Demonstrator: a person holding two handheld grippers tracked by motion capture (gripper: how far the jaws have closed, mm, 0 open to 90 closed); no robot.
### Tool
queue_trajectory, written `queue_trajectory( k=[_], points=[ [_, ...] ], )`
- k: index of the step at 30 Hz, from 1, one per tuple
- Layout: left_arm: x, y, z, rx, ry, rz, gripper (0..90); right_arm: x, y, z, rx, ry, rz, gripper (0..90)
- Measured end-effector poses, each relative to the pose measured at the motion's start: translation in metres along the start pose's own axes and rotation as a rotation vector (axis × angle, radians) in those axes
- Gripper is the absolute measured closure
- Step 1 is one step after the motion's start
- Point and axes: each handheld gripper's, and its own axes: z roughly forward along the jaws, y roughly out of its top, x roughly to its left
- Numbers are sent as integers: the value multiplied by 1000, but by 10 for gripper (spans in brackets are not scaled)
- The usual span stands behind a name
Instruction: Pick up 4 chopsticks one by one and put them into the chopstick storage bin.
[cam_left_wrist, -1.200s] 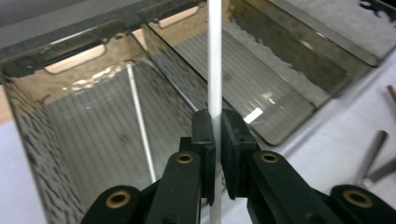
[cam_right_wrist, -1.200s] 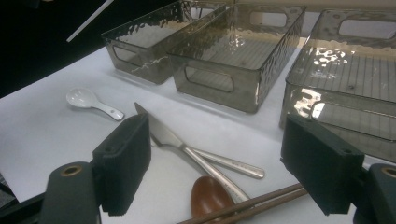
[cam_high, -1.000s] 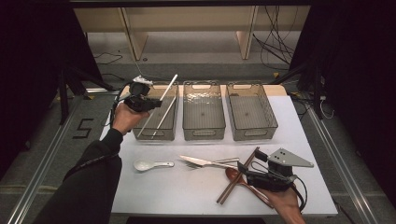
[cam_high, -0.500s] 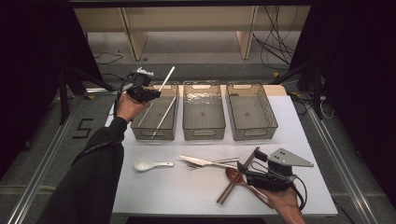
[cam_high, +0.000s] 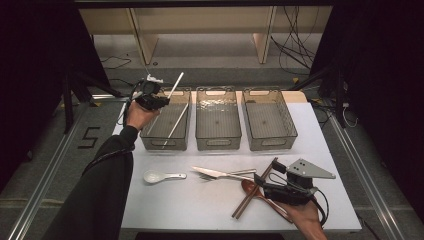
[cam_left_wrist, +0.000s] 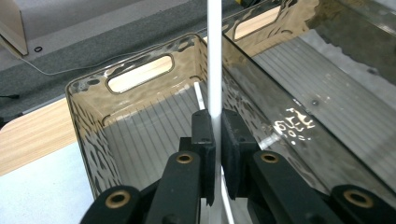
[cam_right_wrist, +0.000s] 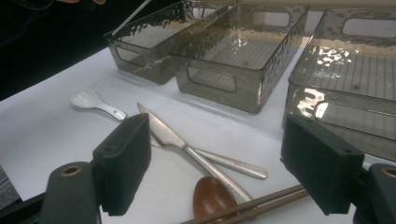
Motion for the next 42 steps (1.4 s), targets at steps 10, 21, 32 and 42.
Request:
queue_trajectory(
  k=[10, 21, 32, 42],
  points=[
    [1, -9, 7, 12, 9, 1, 835, 0, 0, 0, 0, 1, -2, 253],
    [1, -17, 16, 59, 26, -15, 823, 0, 0, 0, -4, 1, -4, 253],
    [-5, -18, -6, 36, -27, -55, 580, 0, 0, 0, -3, -2, -1, 253],
    [-29, -35, -50, -23, -134, -106, 366, -4, -2, 3, 65, -54, 19, 266]
  ],
)
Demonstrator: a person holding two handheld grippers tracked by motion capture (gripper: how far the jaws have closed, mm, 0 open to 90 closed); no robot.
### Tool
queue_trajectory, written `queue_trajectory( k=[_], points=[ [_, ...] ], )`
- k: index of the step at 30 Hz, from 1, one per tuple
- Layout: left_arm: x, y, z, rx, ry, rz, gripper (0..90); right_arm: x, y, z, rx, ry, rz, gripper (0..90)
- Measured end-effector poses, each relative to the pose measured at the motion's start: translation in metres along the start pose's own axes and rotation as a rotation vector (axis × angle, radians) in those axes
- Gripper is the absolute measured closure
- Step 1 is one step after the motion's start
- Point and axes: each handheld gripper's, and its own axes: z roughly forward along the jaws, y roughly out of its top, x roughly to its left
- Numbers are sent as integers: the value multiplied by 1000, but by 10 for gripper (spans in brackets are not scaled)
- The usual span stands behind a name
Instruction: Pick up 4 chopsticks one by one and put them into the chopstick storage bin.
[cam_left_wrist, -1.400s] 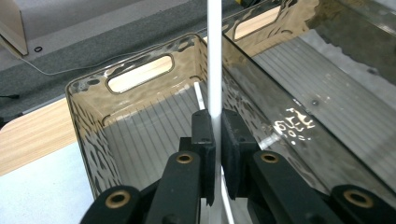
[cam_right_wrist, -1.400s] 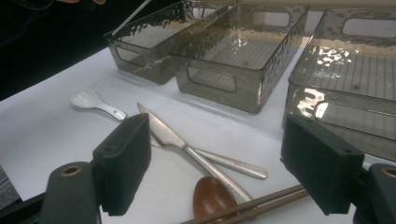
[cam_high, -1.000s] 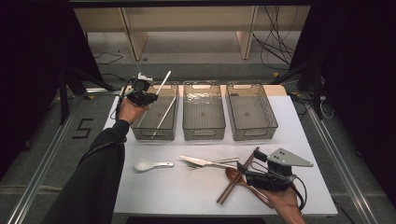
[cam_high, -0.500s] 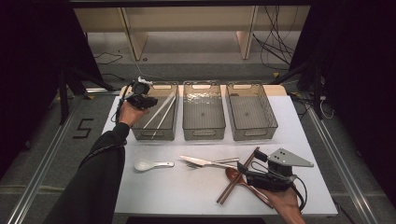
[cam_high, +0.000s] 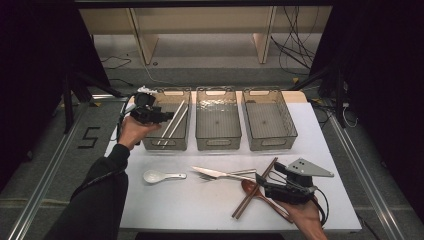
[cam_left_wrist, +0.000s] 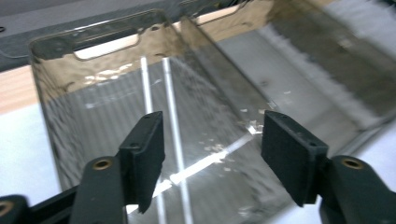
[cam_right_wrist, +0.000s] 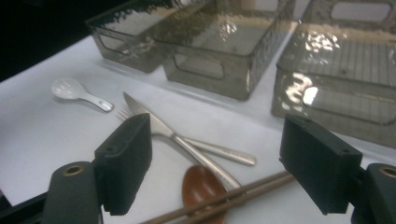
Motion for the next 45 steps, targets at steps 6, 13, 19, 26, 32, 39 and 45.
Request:
queue_trajectory(
  k=[6, 13, 19, 26, 32, 39, 45],
  points=[
    [-18, -25, -17, -7, -30, 12, 321, -8, -3, 5, 78, -44, 57, 279],
    [-34, -49, -31, -1, -55, 30, 277, -14, -6, 12, 147, -76, 98, 279],
    [-50, -69, -42, -16, -79, 33, 243, -20, -9, 21, 213, -86, 128, 320],
    [-67, -89, -50, -14, -106, 44, 216, -31, -10, 31, 273, -111, 161, 328],
    [-77, -100, -59, -20, -119, 47, 203, -33, -10, 40, 319, -122, 172, 332],
    [-80, -110, -68, -36, -123, 43, 195, -35, -11, 45, 340, -127, 187, 340],
    [-80, -114, -72, -35, -120, 42, 193, -35, -12, 49, 360, -126, 195, 360]
  ],
)
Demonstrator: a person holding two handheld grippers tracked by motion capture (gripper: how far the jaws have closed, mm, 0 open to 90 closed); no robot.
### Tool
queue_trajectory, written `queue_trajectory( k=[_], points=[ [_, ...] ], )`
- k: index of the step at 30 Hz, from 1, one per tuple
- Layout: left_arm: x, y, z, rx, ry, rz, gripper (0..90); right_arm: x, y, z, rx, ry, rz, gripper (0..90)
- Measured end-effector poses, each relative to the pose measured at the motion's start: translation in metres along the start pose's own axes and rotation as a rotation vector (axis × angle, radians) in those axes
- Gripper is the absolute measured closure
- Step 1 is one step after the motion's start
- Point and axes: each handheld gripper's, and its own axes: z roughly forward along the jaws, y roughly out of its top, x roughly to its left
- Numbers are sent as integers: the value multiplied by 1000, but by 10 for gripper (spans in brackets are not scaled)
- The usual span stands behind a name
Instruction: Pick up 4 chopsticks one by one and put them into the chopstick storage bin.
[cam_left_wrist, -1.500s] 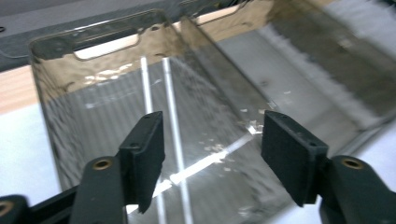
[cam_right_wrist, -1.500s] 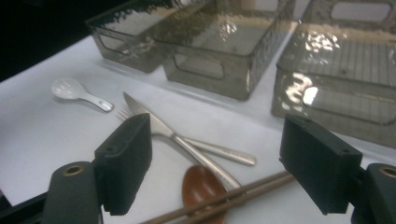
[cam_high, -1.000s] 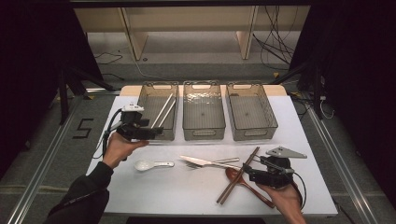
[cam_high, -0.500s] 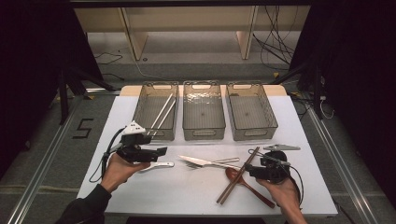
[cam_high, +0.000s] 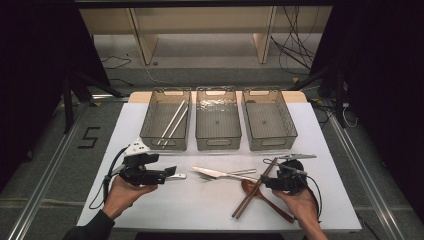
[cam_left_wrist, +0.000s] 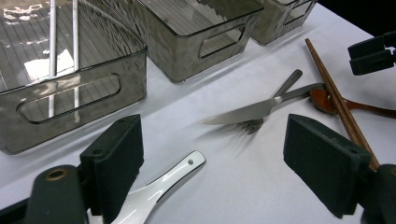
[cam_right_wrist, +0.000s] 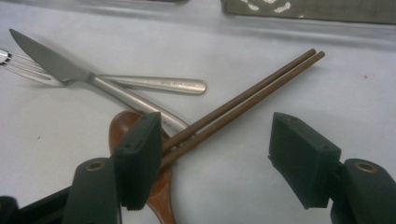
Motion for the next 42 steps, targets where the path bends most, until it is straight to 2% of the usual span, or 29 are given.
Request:
queue_trajectory(
  k=[10, 18, 42],
  points=[
    [-2, -6, -9, -10, -5, -15, 193, -1, 2, 14, 46, -9, 27, 400],
    [-7, -10, -13, -16, -13, 3, 185, 2, 4, 25, 88, -15, 27, 428],
    [-8, -12, -11, -6, -19, 11, 180, 5, 3, 33, 146, 4, 33, 484]
  ],
)
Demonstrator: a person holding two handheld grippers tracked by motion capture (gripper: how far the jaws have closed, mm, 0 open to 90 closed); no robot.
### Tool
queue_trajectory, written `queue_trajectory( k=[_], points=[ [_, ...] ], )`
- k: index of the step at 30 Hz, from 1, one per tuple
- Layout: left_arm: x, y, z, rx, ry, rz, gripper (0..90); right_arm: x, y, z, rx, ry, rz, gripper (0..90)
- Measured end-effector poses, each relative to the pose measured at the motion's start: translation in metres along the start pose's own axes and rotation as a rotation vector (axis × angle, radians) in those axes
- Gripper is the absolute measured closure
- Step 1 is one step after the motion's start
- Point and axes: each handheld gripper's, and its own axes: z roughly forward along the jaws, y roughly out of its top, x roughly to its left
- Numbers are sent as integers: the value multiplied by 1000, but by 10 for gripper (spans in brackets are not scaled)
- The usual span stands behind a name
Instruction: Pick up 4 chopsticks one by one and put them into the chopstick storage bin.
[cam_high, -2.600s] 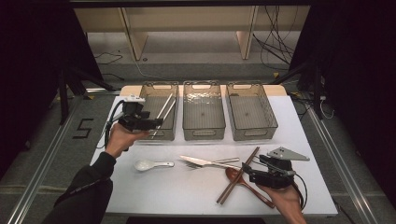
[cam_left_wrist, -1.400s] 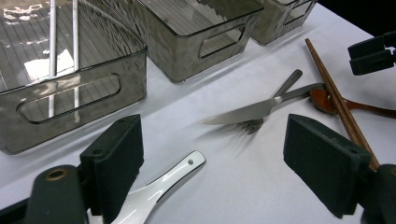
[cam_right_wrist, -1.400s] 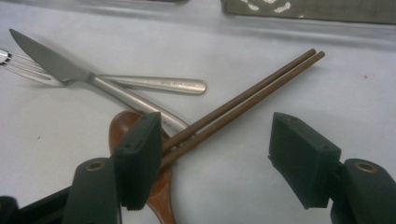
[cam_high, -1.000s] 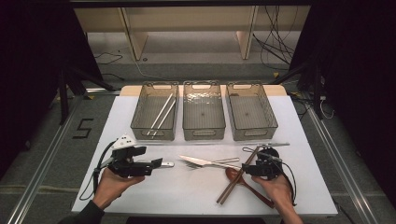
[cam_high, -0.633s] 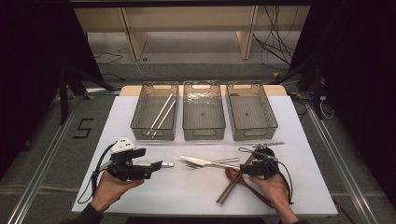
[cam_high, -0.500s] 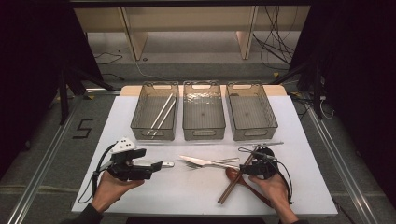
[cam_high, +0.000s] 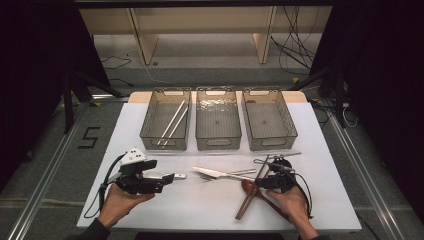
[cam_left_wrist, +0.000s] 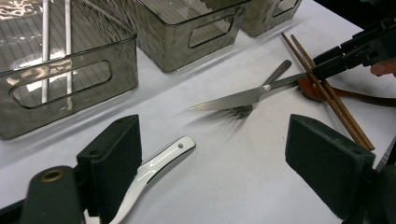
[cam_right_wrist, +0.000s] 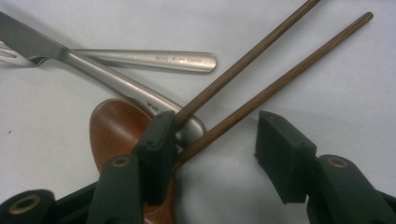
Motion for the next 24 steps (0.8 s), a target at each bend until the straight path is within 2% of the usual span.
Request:
queue_trajectory(
  k=[14, 24],
  points=[
    [0, 0, 1, 8, 1, 9, 181, 1, 0, 1, 1, 38, 12, 577],
    [0, 0, 1, 10, 2, 10, 182, 1, 3, 2, 3, 41, 19, 661]
  ],
)
